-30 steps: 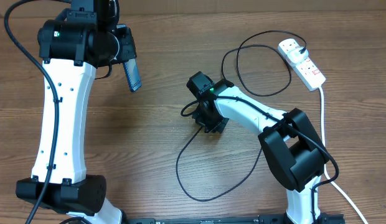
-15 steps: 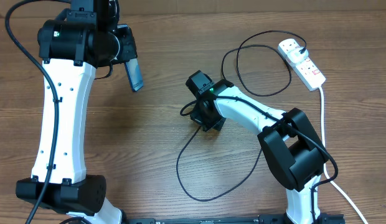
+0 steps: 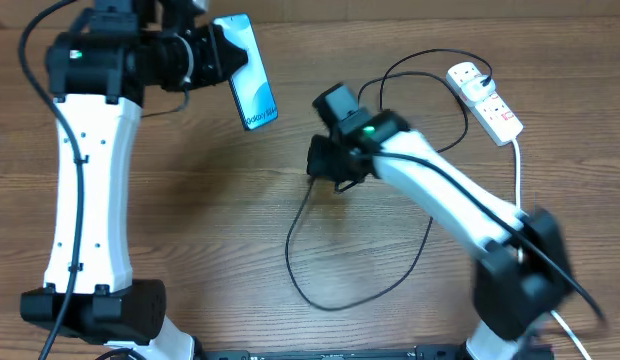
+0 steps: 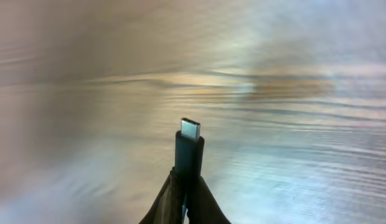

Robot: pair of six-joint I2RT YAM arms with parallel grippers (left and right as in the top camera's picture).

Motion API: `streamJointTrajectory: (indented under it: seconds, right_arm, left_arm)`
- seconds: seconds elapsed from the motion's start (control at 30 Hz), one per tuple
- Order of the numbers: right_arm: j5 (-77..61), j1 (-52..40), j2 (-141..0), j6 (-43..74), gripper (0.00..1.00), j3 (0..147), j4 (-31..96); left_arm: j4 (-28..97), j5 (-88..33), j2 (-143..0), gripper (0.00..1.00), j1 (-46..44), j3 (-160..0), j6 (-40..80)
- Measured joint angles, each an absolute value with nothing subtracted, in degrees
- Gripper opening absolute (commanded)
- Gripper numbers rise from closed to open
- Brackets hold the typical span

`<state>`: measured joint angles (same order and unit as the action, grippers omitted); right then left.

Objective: Plug charger to phone and switch on socket
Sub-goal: 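Lift the cable plug toward the phone held by the left gripper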

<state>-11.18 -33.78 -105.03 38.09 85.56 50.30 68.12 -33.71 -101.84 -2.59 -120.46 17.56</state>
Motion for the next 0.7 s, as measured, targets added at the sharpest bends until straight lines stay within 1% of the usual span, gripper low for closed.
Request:
streamJointTrajectory:
  seconds: [0.2,0.3,0.43,0.57,0.7]
  right_arm:
    - [-18.3,-33.8,-90.5,30.8,0.04,86.9,51.0]
    - [-25.2,-33.8,-85.6,25.6,0.04,87.0,51.0]
    - [-32.1,-34.2,-83.0,21.1,0.04,87.0,51.0]
    - [-37.1,-35.3,-82.9,19.2,0.04,87.0,49.7]
    - [-40.5,-35.7,-82.9,18.6,0.04,86.9,47.2]
  left_arm:
    - [64.6,-49.6,-101.8,0.04,3.8,-120.5,17.7]
    - [64.6,-57.1,-101.8,0.04,6.2,-120.5,17.8]
    - [64.5,-65.3,-101.8,0.04,6.6,-120.5,17.8]
    - [64.5,-72.7,-101.8,0.04,6.4,-120.5,17.5]
    - [64.7,-75.9,-101.8,0.04,6.3,-120.5,17.4]
